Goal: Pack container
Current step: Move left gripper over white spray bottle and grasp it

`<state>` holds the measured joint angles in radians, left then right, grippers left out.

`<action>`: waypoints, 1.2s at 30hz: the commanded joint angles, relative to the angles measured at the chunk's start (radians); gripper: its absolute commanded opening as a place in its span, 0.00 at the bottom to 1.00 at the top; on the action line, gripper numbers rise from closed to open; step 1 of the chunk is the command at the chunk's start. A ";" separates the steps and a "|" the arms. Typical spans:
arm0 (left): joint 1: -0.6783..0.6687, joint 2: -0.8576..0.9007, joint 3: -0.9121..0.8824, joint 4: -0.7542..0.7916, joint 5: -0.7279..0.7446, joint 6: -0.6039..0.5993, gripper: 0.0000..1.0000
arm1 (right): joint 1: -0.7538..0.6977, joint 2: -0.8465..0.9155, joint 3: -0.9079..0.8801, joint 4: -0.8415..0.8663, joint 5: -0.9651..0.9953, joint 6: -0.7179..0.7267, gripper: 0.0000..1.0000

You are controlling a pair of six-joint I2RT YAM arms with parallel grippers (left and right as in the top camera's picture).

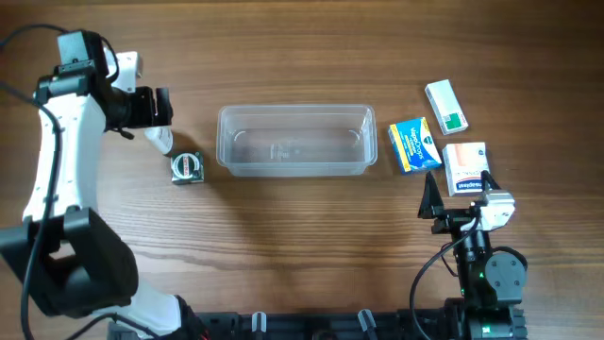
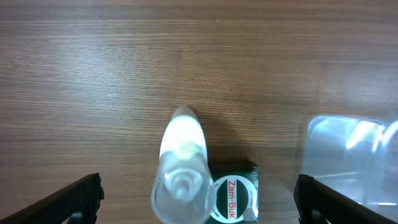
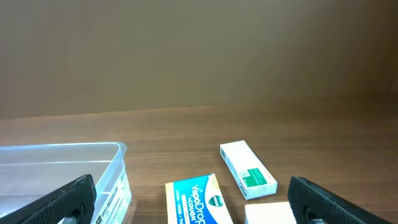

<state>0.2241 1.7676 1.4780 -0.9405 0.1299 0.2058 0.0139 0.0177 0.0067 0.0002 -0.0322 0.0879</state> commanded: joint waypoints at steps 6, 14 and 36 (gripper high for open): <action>0.005 0.062 0.018 0.032 0.007 0.027 0.96 | -0.006 -0.004 -0.002 0.005 0.006 -0.007 1.00; 0.005 0.068 0.018 0.052 0.008 0.034 0.85 | -0.006 -0.004 -0.002 0.005 0.006 -0.007 1.00; 0.003 0.128 0.018 0.062 0.000 0.035 0.83 | -0.006 -0.004 -0.002 0.005 0.006 -0.007 1.00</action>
<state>0.2241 1.8702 1.4780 -0.8814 0.1287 0.2276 0.0139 0.0177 0.0067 0.0002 -0.0322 0.0875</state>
